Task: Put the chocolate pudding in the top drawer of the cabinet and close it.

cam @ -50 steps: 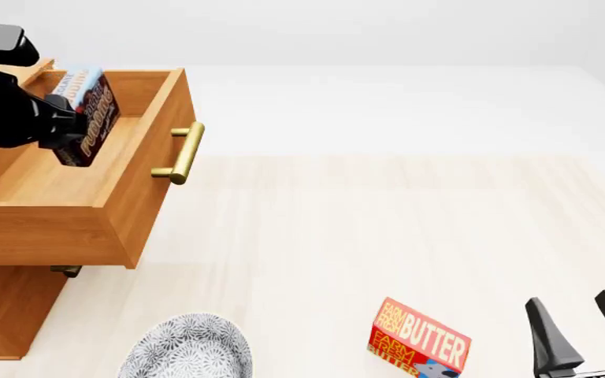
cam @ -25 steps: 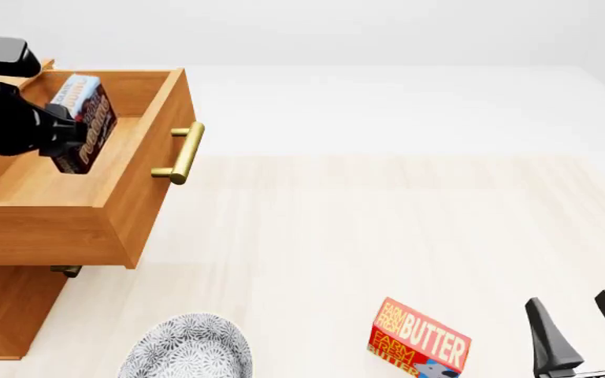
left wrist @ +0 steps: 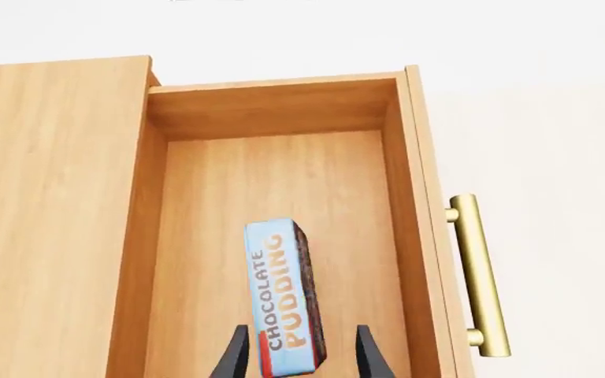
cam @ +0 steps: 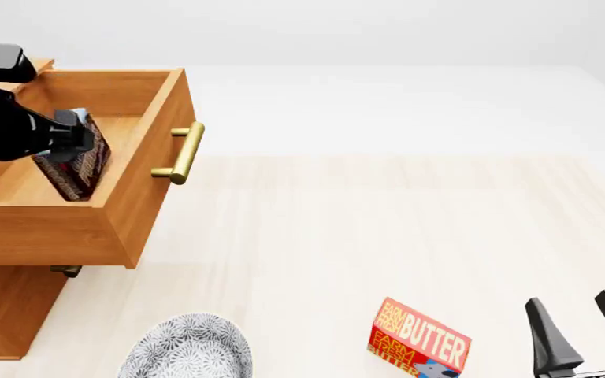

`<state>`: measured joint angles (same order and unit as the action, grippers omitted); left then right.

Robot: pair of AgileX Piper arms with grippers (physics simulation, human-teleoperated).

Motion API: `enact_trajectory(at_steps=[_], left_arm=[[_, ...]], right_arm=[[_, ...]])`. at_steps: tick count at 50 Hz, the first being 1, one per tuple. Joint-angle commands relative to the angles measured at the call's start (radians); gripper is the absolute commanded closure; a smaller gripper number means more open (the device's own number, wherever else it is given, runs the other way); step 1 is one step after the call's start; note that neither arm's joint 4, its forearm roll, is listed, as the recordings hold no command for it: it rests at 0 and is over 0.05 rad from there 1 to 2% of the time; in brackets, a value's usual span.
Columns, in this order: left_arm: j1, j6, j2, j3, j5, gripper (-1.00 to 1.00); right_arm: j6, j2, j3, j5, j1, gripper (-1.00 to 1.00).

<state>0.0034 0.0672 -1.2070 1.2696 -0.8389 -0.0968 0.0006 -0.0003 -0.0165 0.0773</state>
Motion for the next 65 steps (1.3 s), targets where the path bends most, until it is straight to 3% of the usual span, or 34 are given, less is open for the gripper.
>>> enact_trajectory(at_steps=[1, 26, 41, 65], left_arm=[[0.004, -0.005, 0.001, 0.016, -0.01, -1.0], [-0.003, -0.016, 0.038, 0.101, -0.073, -1.0], [-0.069, -0.042, 0.086, 0.168, -0.121, -1.0], [-0.176, -0.065, 0.086, 0.185, -0.1, -1.0]], right_arm=[[0.0, 0.0, 0.0, 0.001, 0.0, -1.0], [0.001, 0.0, 0.0, 0.003, 0.004, -1.0], [0.0, 0.0, 0.0, 0.004, 0.005, -1.0], [0.002, 0.0, 0.0, 0.004, 0.005, -1.0]])
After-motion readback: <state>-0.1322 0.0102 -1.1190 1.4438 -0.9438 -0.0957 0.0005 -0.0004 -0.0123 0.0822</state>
